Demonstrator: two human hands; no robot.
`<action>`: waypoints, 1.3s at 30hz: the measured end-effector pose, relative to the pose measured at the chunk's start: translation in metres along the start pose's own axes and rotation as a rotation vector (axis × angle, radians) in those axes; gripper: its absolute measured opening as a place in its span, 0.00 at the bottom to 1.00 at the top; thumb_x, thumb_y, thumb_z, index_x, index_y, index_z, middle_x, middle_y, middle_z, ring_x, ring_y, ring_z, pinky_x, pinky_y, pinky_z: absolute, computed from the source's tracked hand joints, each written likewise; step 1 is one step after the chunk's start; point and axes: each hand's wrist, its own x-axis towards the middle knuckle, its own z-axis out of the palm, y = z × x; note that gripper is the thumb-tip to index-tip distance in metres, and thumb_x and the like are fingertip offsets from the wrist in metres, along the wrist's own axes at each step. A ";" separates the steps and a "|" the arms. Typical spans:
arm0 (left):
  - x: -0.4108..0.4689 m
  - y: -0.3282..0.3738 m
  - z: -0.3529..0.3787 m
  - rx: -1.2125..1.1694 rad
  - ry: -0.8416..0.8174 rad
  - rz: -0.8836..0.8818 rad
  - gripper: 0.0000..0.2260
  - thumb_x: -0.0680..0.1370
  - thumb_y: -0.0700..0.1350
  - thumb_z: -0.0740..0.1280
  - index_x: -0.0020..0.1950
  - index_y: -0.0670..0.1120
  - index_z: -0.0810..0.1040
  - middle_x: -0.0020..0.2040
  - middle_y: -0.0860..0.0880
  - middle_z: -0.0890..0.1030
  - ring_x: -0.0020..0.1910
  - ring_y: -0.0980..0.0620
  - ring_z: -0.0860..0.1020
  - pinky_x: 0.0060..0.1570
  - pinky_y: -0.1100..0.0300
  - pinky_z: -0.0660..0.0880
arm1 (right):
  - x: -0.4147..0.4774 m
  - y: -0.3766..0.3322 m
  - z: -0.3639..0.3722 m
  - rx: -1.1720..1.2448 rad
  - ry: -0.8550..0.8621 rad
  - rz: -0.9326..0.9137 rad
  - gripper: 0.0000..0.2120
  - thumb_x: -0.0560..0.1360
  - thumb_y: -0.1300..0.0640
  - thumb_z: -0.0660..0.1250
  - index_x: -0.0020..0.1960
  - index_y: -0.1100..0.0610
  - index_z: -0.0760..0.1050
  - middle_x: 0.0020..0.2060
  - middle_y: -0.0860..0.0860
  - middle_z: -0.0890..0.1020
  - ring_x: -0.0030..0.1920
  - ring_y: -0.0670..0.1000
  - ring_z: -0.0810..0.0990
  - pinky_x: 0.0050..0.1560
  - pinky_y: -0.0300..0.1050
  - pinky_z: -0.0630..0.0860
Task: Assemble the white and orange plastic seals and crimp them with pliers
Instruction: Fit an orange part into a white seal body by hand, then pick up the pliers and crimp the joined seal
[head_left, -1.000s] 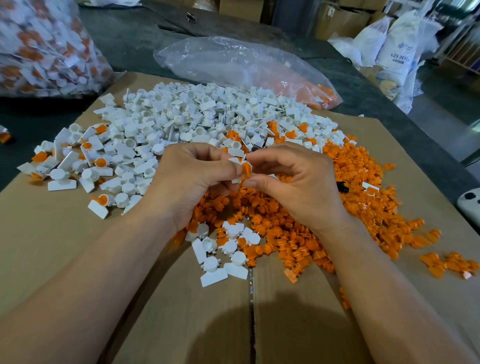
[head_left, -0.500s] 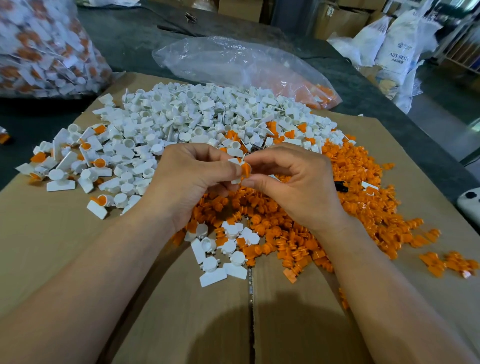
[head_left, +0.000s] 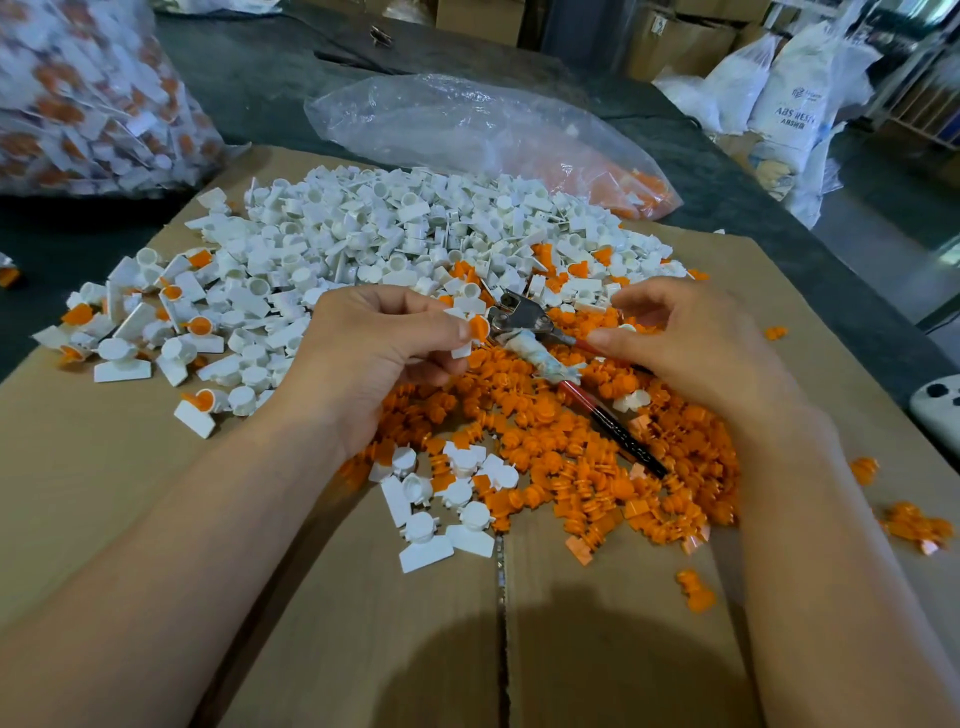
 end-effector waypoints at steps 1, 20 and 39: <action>0.000 0.000 0.000 -0.002 0.000 0.000 0.07 0.68 0.31 0.70 0.31 0.39 0.77 0.25 0.47 0.78 0.23 0.54 0.76 0.24 0.68 0.71 | 0.000 0.003 -0.001 -0.050 -0.050 0.019 0.25 0.68 0.45 0.71 0.62 0.53 0.74 0.59 0.49 0.77 0.56 0.45 0.74 0.51 0.36 0.67; -0.001 -0.001 0.001 -0.018 0.007 0.000 0.07 0.68 0.31 0.70 0.32 0.39 0.77 0.25 0.48 0.78 0.23 0.54 0.77 0.23 0.68 0.72 | 0.000 -0.011 0.021 -0.331 -0.254 0.007 0.39 0.63 0.34 0.69 0.68 0.52 0.67 0.64 0.52 0.71 0.64 0.54 0.67 0.54 0.46 0.65; 0.003 -0.001 -0.001 -0.172 0.016 0.043 0.07 0.59 0.39 0.71 0.33 0.41 0.75 0.25 0.49 0.79 0.25 0.55 0.78 0.23 0.68 0.72 | -0.007 -0.019 0.006 -0.025 0.235 -0.124 0.05 0.73 0.64 0.62 0.45 0.63 0.75 0.34 0.53 0.75 0.32 0.49 0.68 0.30 0.42 0.61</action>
